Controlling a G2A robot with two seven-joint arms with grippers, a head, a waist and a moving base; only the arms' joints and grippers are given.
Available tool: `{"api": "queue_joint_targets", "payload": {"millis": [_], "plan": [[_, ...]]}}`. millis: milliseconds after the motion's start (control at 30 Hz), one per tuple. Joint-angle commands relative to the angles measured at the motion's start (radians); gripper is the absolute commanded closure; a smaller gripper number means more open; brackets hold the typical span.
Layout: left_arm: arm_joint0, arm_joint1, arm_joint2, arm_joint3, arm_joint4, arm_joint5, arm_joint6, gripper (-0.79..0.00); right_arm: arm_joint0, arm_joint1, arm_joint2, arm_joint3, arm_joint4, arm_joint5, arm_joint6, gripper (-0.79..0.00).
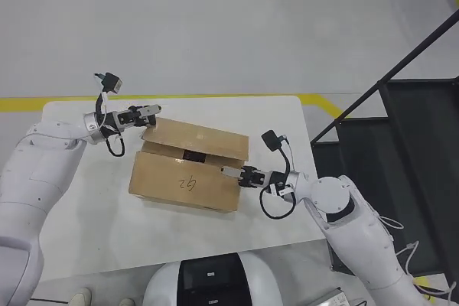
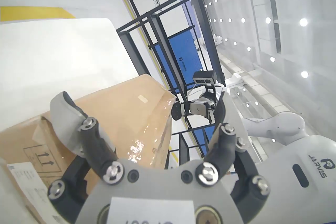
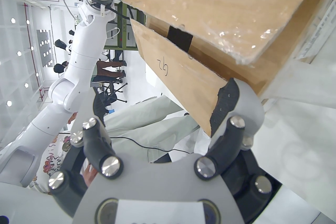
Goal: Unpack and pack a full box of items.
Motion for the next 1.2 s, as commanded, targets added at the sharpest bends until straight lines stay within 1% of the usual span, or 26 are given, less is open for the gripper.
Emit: {"api": "queue_joint_targets", "payload": {"millis": [0, 133, 267, 367, 500, 667, 867, 967, 1067, 1167], "plan": [[0.006, 0.013, 0.006, -0.024, -0.014, 0.019, -0.019, -0.785, 0.002, 0.0, -0.006, 0.005, -0.006, 0.003, -0.004, -0.785], [0.009, 0.037, 0.013, -0.06, -0.029, 0.055, -0.055, -0.785, 0.009, 0.001, -0.016, 0.012, -0.025, 0.012, -0.006, -0.785], [0.009, 0.059, 0.022, -0.087, -0.036, 0.116, -0.116, -0.785, 0.017, 0.002, -0.024, 0.017, -0.055, 0.026, -0.011, -0.785], [0.005, 0.076, 0.03, -0.104, -0.027, 0.171, -0.17, -0.785, 0.032, 0.001, -0.037, 0.021, -0.09, 0.048, -0.032, -0.785], [0.002, 0.092, 0.04, -0.119, -0.02, 0.209, -0.208, -0.785, 0.057, -0.003, -0.06, 0.03, -0.102, 0.072, -0.054, -0.785], [-0.003, 0.107, 0.051, -0.13, -0.026, 0.244, -0.244, -0.785, 0.078, -0.006, -0.083, 0.044, -0.134, 0.106, -0.069, -0.785], [-0.007, 0.12, 0.05, -0.144, -0.075, 0.311, -0.311, -0.785, 0.103, -0.009, -0.103, 0.057, -0.163, 0.137, -0.078, -0.785], [-0.008, 0.125, 0.055, -0.149, -0.071, 0.344, -0.343, -0.785, 0.115, -0.01, -0.114, 0.062, -0.174, 0.149, -0.081, -0.785], [-0.01, 0.129, 0.064, -0.151, -0.051, 0.356, -0.355, -0.785, 0.125, -0.012, -0.122, 0.068, -0.183, 0.157, -0.087, -0.785], [-0.012, 0.131, 0.072, -0.149, -0.032, 0.347, -0.346, -0.785, 0.132, -0.013, -0.124, 0.074, -0.183, 0.162, -0.091, -0.785]]}}
